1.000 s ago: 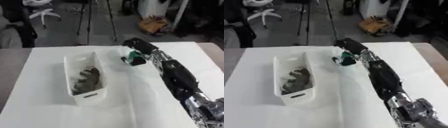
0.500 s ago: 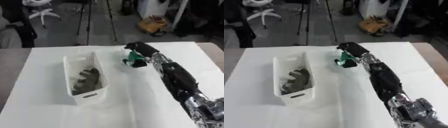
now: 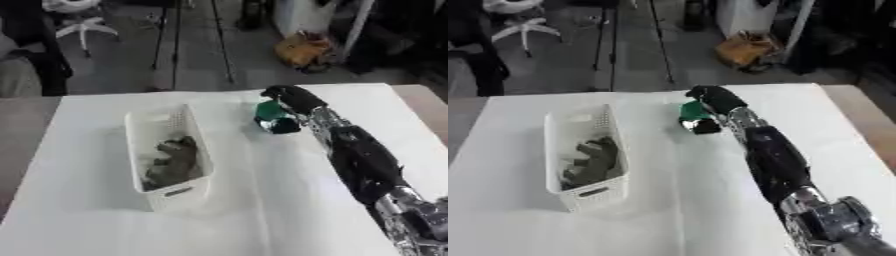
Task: Pick up objects on the table and place them in the box.
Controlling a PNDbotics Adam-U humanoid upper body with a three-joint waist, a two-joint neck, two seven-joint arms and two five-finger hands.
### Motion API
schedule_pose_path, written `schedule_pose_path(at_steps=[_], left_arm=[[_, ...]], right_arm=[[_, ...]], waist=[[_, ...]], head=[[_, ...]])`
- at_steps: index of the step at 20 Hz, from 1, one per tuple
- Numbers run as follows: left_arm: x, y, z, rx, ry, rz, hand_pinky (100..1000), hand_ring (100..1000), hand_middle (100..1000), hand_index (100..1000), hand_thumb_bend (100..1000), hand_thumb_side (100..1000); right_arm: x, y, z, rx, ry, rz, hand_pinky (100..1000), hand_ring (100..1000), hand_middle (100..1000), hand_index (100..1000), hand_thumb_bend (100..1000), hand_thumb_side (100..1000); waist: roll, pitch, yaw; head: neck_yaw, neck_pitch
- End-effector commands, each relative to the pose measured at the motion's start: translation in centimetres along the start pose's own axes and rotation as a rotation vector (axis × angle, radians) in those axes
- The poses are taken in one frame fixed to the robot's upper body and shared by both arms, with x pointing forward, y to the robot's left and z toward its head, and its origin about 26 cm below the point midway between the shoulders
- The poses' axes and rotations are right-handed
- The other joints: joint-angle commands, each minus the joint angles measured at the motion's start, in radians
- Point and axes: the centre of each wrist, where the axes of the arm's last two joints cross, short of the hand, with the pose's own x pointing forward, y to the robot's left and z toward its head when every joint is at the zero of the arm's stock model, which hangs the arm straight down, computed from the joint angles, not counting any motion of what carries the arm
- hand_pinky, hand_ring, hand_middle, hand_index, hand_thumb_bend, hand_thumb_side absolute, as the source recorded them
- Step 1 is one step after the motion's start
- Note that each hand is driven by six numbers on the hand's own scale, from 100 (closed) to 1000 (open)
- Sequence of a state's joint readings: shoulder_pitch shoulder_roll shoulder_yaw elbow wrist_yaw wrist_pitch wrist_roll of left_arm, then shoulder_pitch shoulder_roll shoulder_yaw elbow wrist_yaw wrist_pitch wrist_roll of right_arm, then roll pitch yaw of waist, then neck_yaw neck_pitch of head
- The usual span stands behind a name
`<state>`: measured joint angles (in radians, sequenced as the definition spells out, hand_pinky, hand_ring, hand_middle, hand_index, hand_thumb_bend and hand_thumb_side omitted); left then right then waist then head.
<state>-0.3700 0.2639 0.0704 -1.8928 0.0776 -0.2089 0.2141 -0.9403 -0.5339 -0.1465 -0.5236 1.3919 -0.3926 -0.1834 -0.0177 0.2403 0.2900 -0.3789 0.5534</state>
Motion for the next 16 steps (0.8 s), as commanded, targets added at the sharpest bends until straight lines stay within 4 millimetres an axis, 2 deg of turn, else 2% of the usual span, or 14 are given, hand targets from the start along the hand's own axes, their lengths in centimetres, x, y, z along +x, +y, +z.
schedule_pose_path(at_steps=[1, 8, 9, 10, 12, 13, 14, 15, 16], left_arm=[[0.59, 0.41, -0.58, -0.013, -0.028, -0.02, 428, 866, 910, 884, 491, 1000], [0.59, 0.41, -0.57, -0.012, -0.028, -0.02, 428, 866, 909, 883, 491, 1000], [0.58, 0.42, -0.56, -0.011, -0.027, -0.02, 428, 866, 909, 883, 490, 1000], [0.57, 0.43, -0.56, -0.011, -0.027, -0.02, 428, 866, 909, 883, 490, 1000], [0.58, 0.42, -0.57, -0.011, -0.027, -0.02, 428, 866, 909, 883, 489, 1000], [0.58, 0.41, -0.56, -0.011, -0.027, -0.019, 427, 866, 909, 883, 489, 1000], [0.57, 0.41, -0.55, -0.011, -0.027, -0.019, 427, 866, 909, 883, 489, 1000], [0.57, 0.42, -0.56, -0.011, -0.027, -0.019, 427, 866, 909, 883, 489, 1000], [0.58, 0.42, -0.56, -0.011, -0.027, -0.02, 427, 866, 909, 883, 489, 1000]], right_arm=[[-1.52, -1.52, 0.19, -0.011, 0.041, 0.019, 860, 877, 903, 948, 400, 840], [-1.14, -1.24, 0.07, 0.027, 0.036, 0.019, 816, 855, 908, 948, 397, 852], [-1.09, -1.24, 0.04, 0.03, 0.033, 0.02, 746, 806, 900, 941, 396, 848], [-1.03, -1.24, 0.02, 0.032, 0.029, 0.02, 746, 806, 900, 941, 396, 848], [-0.94, -1.28, -0.04, 0.035, 0.021, 0.022, 692, 763, 891, 934, 398, 844], [-0.87, -1.32, -0.08, 0.035, 0.017, 0.023, 618, 691, 867, 924, 400, 836], [-0.83, -1.35, -0.11, 0.035, 0.013, 0.025, 611, 682, 863, 922, 400, 836], [-0.8, -1.38, -0.13, 0.036, 0.01, 0.028, 489, 553, 795, 889, 392, 797], [-0.77, -1.42, -0.15, 0.036, 0.008, 0.031, 489, 553, 795, 889, 392, 797]], waist=[[0.015, -0.031, -0.001], [0.018, -0.032, -0.002], [0.019, -0.032, -0.002], [0.019, -0.031, -0.002], [0.019, -0.031, -0.002], [0.019, -0.031, -0.002], [0.02, -0.031, -0.002], [0.02, -0.031, -0.002], [0.02, -0.031, -0.002]], head=[[0.001, -0.006], [0.0, -0.005], [-0.001, -0.005], [-0.001, -0.005], [-0.001, -0.005], [-0.001, -0.005], [-0.001, -0.005], [-0.001, -0.005], [-0.001, -0.005]])
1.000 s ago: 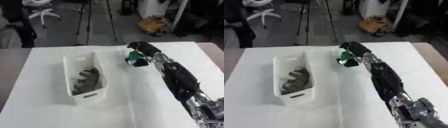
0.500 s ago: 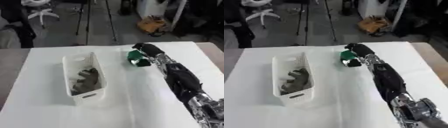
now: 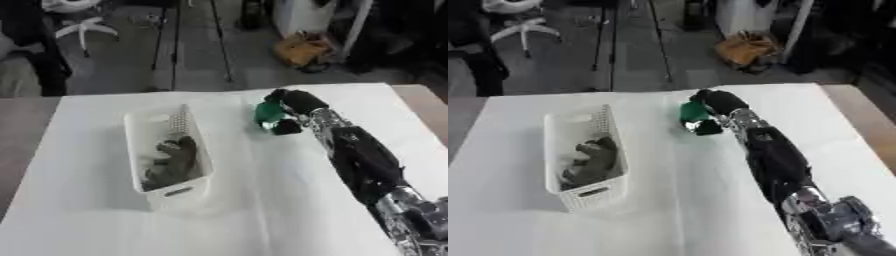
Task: Pick up objects on the table and place them in the box.
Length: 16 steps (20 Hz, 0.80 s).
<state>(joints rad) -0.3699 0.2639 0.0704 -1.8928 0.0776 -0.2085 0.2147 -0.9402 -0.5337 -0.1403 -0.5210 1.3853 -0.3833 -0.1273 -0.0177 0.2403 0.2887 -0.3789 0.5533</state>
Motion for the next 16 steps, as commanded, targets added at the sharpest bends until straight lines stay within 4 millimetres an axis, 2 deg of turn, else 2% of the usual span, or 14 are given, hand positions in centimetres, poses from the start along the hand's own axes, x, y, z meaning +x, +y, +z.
schedule_pose_path(at_steps=[1, 12, 13, 14, 15, 16], left_arm=[[0.58, 0.42, -0.57, -0.011, -0.028, -0.019, 427, 866, 909, 883, 489, 1000], [0.6, 0.42, -0.58, -0.01, -0.028, -0.02, 427, 866, 909, 883, 488, 1000], [0.61, 0.43, -0.58, -0.01, -0.028, -0.02, 428, 865, 909, 882, 488, 1000], [0.61, 0.43, -0.58, -0.01, -0.028, -0.021, 428, 865, 909, 882, 488, 1000], [0.61, 0.44, -0.58, -0.009, -0.028, -0.021, 428, 865, 909, 882, 488, 1000], [0.6, 0.44, -0.58, -0.009, -0.028, -0.021, 428, 865, 909, 882, 488, 1000]], right_arm=[[-0.81, -1.54, -0.08, -0.022, 0.0, 0.036, 443, 509, 763, 876, 390, 769], [-0.58, -1.41, -0.13, -0.009, -0.018, 0.052, 367, 443, 710, 857, 394, 711], [-0.52, -1.53, -0.19, -0.014, -0.022, 0.051, 294, 368, 687, 852, 388, 667], [-0.48, -1.64, -0.23, -0.019, -0.027, 0.051, 294, 368, 687, 852, 388, 667], [-0.42, -1.84, -0.3, -0.027, -0.032, 0.05, 233, 316, 670, 845, 371, 611], [-0.38, -2.02, -0.35, -0.034, -0.037, 0.05, 233, 316, 670, 845, 371, 611]], waist=[[0.02, -0.03, -0.001], [0.02, -0.032, -0.003], [0.02, -0.033, -0.003], [0.02, -0.033, -0.003], [0.02, -0.034, -0.004], [0.02, -0.034, -0.004]], head=[[0.0, -0.006], [-0.001, -0.007], [-0.001, -0.007], [-0.001, -0.007], [-0.001, -0.007], [0.0, -0.007]])
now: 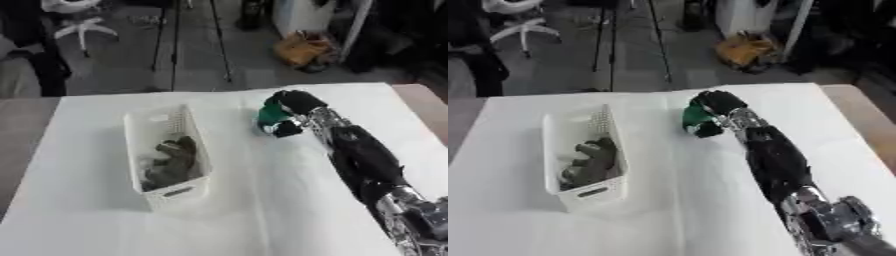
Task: Pick up objects on the table and place them in the box.
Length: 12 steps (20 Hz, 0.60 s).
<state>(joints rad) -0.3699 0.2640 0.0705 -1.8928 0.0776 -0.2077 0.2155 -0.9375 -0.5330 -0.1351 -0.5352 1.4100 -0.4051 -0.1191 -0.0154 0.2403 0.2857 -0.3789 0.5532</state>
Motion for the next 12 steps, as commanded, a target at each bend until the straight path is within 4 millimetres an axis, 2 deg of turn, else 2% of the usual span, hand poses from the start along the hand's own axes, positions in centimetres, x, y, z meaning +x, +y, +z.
schedule_pose_path(at_steps=[1, 2, 3, 5, 12], left_arm=[[0.6, 0.4, -0.6, -0.01, -0.029, -0.021, 428, 865, 909, 883, 489, 1000], [0.6, 0.4, -0.6, -0.01, -0.029, -0.021, 428, 865, 909, 883, 489, 1000], [0.6, 0.4, -0.6, -0.01, -0.029, -0.021, 428, 866, 909, 883, 489, 1000], [0.6, 0.5, -0.6, -0.01, -0.029, -0.021, 429, 866, 909, 883, 488, 1000], [0.6, 0.5, -0.6, -0.008, -0.029, -0.023, 429, 865, 908, 882, 489, 1000]], right_arm=[[-0.5, -2.1, -0.4, -0.054, -0.013, 0.023, 169, 261, 643, 831, 338, 446], [-0.4, -2.4, -0.5, -0.067, -0.021, 0.023, 169, 261, 643, 831, 338, 446], [-0.3, -2.8, -0.5, -0.079, -0.028, 0.022, 141, 235, 618, 813, 327, 298], [-0.1, -3.6, -0.7, -0.113, -0.045, 0.019, 119, 212, 596, 796, 323, 237], [0.6, -5.6, -1.2, -0.199, -0.088, 0.004, 100, 184, 564, 778, 330, 185]], waist=[[0.018, -0.035, -0.001], [0.018, -0.035, -0.002], [0.018, -0.036, -0.003], [0.018, -0.037, -0.004], [0.017, -0.04, -0.006]], head=[[0.0, -0.008], [0.0, -0.008], [0.0, -0.008], [0.001, -0.009], [0.002, -0.011]])
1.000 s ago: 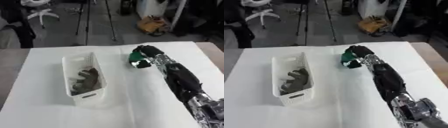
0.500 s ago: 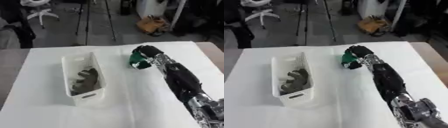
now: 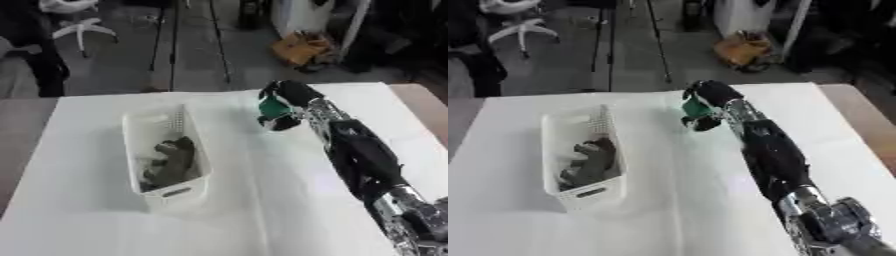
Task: Pick up objects on the table and place them in the box.
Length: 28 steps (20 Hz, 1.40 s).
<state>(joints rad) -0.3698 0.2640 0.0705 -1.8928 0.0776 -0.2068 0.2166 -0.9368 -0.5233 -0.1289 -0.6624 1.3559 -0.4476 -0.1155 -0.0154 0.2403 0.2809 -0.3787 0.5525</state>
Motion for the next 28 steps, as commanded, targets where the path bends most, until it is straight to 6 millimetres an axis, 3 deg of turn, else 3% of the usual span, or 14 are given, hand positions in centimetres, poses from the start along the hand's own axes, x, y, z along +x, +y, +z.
schedule_pose_path(at_steps=[1, 6, 8, 10, 14, 28], left_arm=[[0.6, 0.5, -0.6, -0.009, -0.03, -0.022, 429, 865, 908, 882, 489, 1000], [0.6, 0.5, -0.6, -0.009, -0.03, -0.022, 429, 865, 908, 882, 489, 1000], [0.6, 0.5, -0.6, -0.009, -0.029, -0.022, 429, 865, 908, 881, 489, 1000], [0.6, 0.4, -0.6, -0.009, -0.029, -0.021, 429, 865, 908, 881, 491, 1000], [0.6, 0.4, -0.6, -0.008, -0.027, -0.021, 429, 865, 908, 881, 491, 1000], [0.6, 0.3, -0.5, -0.008, -0.025, -0.016, 430, 865, 908, 881, 493, 1000]], right_arm=[[-0.3, -2.6, -0.6, -0.082, -0.021, 0.013, 100, 181, 558, 775, 336, 171], [0.3, -4.2, -1.2, -0.141, -0.065, 0.009, 100, 179, 554, 772, 348, 147], [0.9, -5.0, -1.5, -0.174, -0.096, 0.003, 100, 172, 540, 766, 308, 112], [1.7, -5.5, -2.0, -0.201, -0.139, -0.019, 100, 148, 499, 744, 127, 100], [4.2, -6.3, -3.0, -0.242, -0.259, -0.071, 100, 145, 493, 738, 100, 100], [8.7, -6.5, -4.9, -0.221, -0.479, -0.252, 100, 145, 480, 723, 100, 149]], waist=[[0.017, -0.041, -0.001], [0.017, -0.042, -0.003], [0.017, -0.042, -0.004], [0.019, -0.042, -0.003], [0.021, -0.044, -0.005], [0.023, -0.048, 0.0]], head=[[0.002, -0.01], [0.002, -0.011], [0.002, -0.011], [0.0, -0.012], [0.0, -0.011], [-0.006, -0.011]])
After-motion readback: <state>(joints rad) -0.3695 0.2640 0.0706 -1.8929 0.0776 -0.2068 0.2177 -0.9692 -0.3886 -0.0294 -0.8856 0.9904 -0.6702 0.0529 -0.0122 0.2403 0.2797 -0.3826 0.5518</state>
